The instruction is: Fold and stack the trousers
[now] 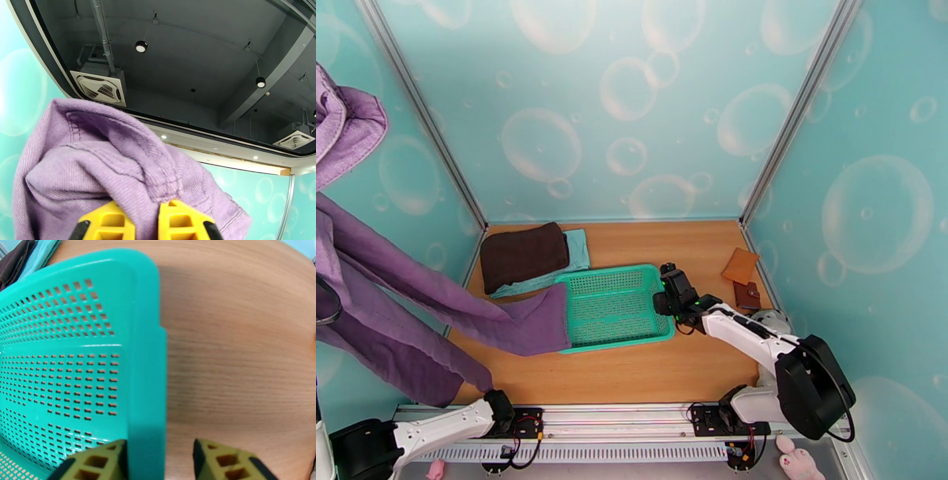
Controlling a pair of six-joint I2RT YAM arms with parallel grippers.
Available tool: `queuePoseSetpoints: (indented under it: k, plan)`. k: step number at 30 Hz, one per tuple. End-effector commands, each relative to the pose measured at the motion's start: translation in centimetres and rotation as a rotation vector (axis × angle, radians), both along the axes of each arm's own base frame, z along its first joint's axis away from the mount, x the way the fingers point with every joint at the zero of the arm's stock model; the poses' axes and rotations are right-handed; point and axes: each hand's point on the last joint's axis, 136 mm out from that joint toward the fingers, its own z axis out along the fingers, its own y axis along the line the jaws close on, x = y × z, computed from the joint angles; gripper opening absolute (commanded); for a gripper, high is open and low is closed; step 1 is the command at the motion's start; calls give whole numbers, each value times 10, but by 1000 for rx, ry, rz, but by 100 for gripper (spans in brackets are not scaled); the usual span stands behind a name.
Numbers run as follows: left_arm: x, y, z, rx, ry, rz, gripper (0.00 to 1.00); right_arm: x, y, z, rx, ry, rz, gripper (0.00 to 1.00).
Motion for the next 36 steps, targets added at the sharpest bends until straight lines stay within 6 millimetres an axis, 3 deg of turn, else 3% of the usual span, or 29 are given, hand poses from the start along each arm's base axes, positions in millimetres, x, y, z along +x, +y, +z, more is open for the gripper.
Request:
queuePoseSetpoints:
  k: [1,5,13,20,26,30,32,36]
  plan:
    - [-14,16,5,-29,-51,14,0,12,-12,7,-11,-1,-13,38]
    - [-9,13,-2,-18,-36,29,0,34,-33,15,15,-13,-50,30]
    - [-2,10,-14,6,-8,48,0,92,-109,27,20,-57,-238,26]
    - [4,1,-29,15,15,7,0,151,-138,33,-2,-92,-210,26]
    - [33,-50,-68,104,75,-72,0,197,-162,36,-138,-108,-154,27]
    - [62,-96,-107,167,165,-156,0,211,-200,30,-192,-80,-217,27]
    - [72,-115,-132,182,194,-186,0,213,-209,29,-148,-78,-226,28]
    - [93,-147,-187,235,262,-210,0,213,-212,50,-98,-137,-257,60]
